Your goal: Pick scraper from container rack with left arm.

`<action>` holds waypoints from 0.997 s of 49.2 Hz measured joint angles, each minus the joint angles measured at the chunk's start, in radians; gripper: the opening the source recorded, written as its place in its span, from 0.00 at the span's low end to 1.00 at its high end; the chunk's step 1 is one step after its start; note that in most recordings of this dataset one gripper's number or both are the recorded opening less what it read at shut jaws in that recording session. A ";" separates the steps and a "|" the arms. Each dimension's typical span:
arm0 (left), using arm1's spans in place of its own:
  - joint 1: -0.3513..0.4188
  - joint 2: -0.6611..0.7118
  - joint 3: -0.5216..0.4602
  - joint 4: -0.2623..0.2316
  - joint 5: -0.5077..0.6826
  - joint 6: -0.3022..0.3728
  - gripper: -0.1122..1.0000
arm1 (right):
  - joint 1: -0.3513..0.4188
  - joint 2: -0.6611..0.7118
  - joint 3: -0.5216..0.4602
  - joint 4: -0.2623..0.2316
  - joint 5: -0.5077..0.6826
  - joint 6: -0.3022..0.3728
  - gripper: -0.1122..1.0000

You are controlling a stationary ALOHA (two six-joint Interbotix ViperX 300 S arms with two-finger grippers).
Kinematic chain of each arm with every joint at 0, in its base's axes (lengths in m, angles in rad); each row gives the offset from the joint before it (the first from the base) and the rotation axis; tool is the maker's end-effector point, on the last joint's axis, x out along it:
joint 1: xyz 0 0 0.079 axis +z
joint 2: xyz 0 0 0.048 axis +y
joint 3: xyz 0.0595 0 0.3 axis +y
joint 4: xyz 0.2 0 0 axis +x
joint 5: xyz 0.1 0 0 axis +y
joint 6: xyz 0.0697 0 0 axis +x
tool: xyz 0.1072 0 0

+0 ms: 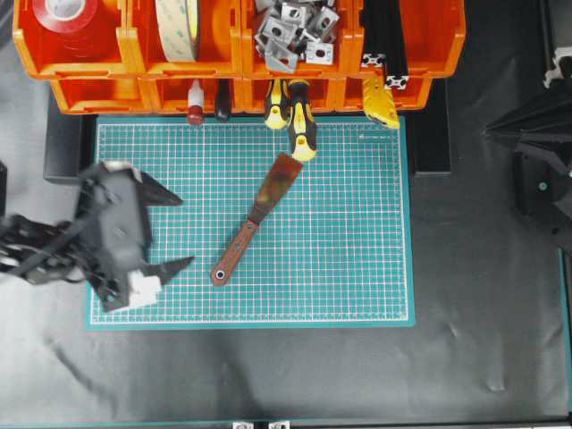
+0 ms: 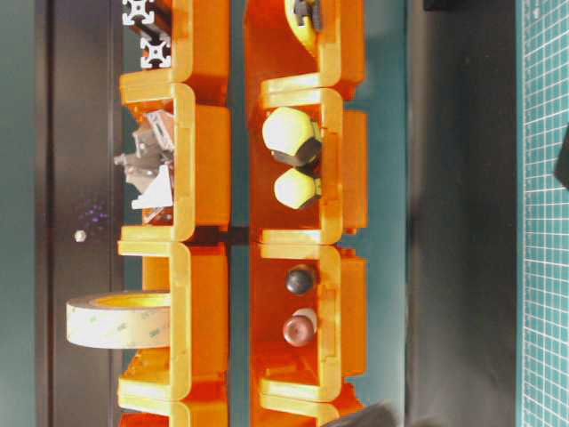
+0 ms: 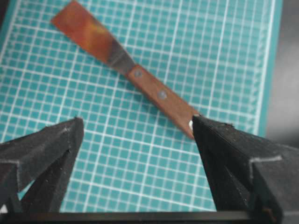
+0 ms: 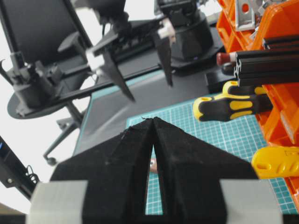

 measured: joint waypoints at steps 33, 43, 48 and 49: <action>-0.040 -0.862 0.241 0.002 0.031 0.207 0.87 | -0.002 -0.023 -0.003 -0.034 -0.078 -0.006 0.11; -0.035 -0.940 0.259 0.002 0.046 0.222 0.87 | -0.002 -0.023 -0.003 -0.034 -0.083 -0.003 0.11; -0.034 -0.948 0.270 0.002 0.051 0.221 0.87 | -0.002 -0.023 -0.003 -0.034 -0.080 -0.003 0.11; -0.034 -0.950 0.272 0.002 0.052 0.221 0.87 | -0.002 -0.023 -0.003 -0.034 -0.078 -0.005 0.11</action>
